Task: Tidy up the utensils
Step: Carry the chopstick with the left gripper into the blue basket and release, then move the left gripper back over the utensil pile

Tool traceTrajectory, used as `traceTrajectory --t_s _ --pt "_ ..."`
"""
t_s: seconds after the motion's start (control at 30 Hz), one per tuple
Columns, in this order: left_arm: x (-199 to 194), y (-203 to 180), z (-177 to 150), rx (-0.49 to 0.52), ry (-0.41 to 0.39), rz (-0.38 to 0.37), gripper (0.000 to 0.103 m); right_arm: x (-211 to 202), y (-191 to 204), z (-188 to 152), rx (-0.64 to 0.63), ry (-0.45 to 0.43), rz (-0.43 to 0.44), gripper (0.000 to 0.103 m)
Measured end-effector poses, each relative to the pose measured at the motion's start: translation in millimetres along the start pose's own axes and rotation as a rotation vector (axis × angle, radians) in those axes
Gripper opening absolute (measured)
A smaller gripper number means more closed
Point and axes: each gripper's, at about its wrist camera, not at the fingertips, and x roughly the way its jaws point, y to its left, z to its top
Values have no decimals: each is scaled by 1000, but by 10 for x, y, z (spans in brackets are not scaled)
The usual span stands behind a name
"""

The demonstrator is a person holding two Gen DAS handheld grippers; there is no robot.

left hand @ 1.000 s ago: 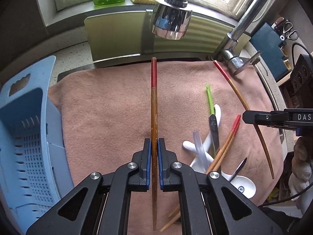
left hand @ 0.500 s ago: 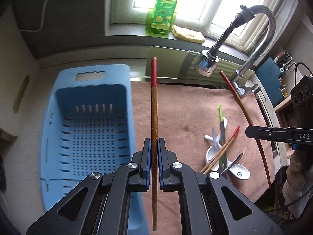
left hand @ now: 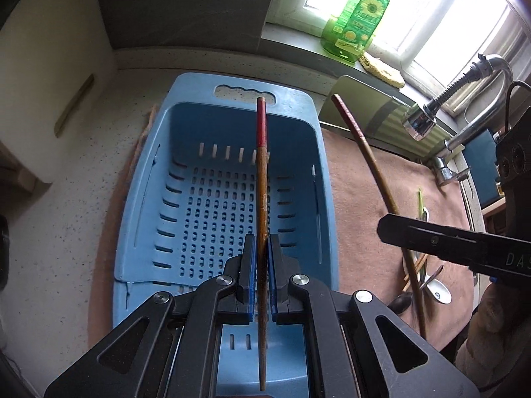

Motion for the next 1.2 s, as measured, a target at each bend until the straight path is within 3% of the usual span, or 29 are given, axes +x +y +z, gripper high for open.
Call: traceTrajectory --t_s 0.47,0.53,0.57,0.6,0.63,0.7,0.8,0.93,1.2 --pt "195 249 70 -18 26 -4 5 698 160 167 18 38 -99 10" --pt "196 245 67 -12 31 -11 5 692 143 154 26 33 -99 19" --pt "195 240 69 -8 31 -10 5 685 140 152 25 31 -99 34" --pt "188 236 67 -4 30 -3 6 671 137 151 21 25 -101 46" --pt "179 228 64 3 28 3 6 651 139 147 16 14 -100 48" --pt "155 210 62 11 21 8 6 606 157 140 2 -1 -102 48" --pt "134 175 61 13 19 15 19 500 180 126 -25 -12 -87 50" --pt "45 99 27 11 -9 61 19 311 143 92 -42 -16 -48 53" --pt "-262 -194 -121 -20 -82 70 19 -297 -30 -17 -153 -37 -5 53"
